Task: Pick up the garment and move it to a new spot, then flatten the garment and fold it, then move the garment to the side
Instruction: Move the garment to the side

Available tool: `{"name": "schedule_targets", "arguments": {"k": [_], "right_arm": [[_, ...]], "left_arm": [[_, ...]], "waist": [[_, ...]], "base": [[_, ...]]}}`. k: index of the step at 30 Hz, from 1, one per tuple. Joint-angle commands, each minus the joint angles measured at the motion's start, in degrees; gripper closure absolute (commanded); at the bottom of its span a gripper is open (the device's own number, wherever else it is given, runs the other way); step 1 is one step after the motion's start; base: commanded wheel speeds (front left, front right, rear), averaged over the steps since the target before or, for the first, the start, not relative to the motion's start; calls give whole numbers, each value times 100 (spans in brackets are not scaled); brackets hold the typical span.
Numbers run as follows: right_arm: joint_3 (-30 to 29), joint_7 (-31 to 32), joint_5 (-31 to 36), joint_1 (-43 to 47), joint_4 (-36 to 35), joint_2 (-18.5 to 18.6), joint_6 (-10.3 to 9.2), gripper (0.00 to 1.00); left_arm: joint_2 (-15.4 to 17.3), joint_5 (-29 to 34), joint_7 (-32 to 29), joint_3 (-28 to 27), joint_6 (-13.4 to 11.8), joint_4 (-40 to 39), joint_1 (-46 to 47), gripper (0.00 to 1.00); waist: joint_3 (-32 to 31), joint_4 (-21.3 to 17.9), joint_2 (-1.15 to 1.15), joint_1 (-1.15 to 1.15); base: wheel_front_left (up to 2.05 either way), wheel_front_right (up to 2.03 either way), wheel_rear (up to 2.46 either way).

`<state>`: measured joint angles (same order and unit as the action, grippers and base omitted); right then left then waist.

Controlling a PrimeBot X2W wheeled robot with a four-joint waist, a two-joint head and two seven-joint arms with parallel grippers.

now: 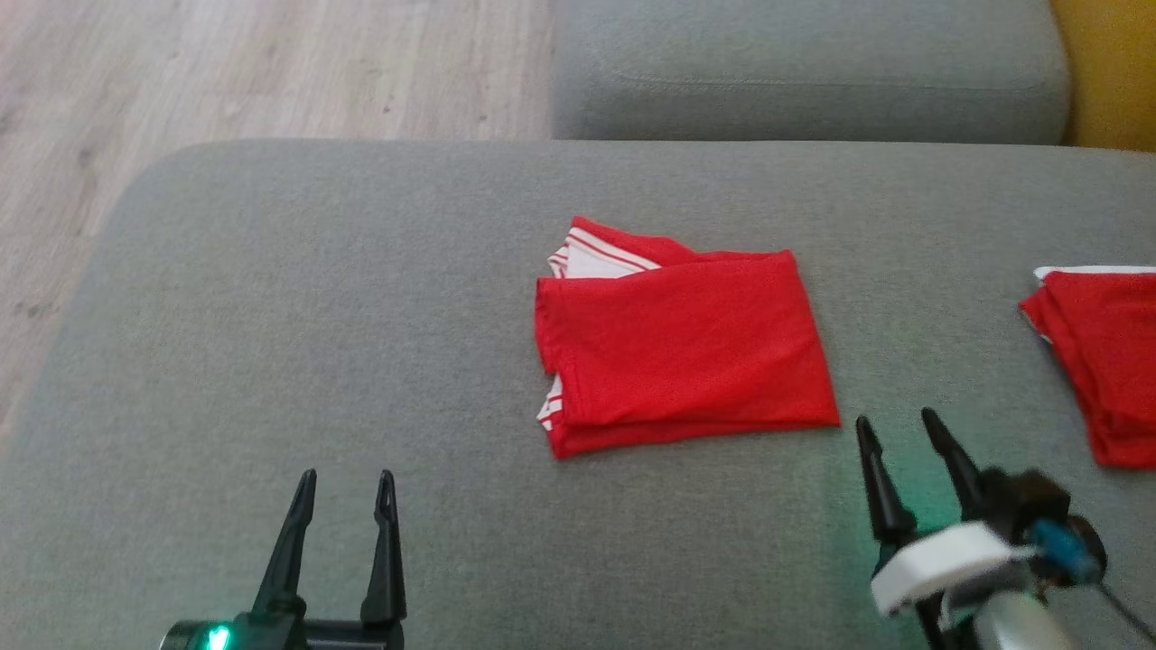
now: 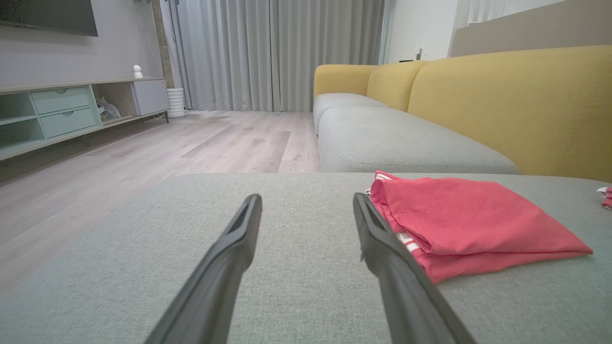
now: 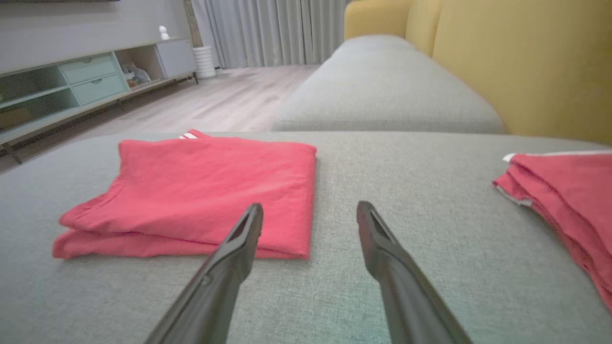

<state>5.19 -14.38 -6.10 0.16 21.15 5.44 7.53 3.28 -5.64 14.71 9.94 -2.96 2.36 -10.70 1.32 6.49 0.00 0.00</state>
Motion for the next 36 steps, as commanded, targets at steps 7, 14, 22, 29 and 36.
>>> {"name": "schedule_targets", "arguments": {"k": [7, 14, 22, 29, 36], "right_arm": [[48, 607, -447, -1673, 1586, 159, -4, 0], [330, 1123, -693, -2885, 3116, -39, -4, 0], [819, 1282, -1633, -3666, 3968, -242, -4, 4], [1509, 1436, -2580, -3840, 3812, -238, -4, 67], [2019, 1092, -2915, -3946, 3684, 195, -4, 100]], "left_arm": [[-39, 26, 29, -86, 104, -224, 355, 0], [-40, 34, 29, 6, 198, -210, 479, 0], [-40, 6, 29, 80, 216, -142, 733, 0], [-40, -63, 29, 157, 146, -87, 865, 0], [-40, -69, 29, 150, 94, -81, 892, 0]], "waist": [[197, 269, 0, 0], [448, 245, 0, 0], [754, 226, 0, 0], [856, 187, 0, 0], [854, 42, 0, 0]], "base": [[0, 0, 0], [0, 0, 0], [0, 0, 0], [0, 0, 0], [0, 0, 0]]}}
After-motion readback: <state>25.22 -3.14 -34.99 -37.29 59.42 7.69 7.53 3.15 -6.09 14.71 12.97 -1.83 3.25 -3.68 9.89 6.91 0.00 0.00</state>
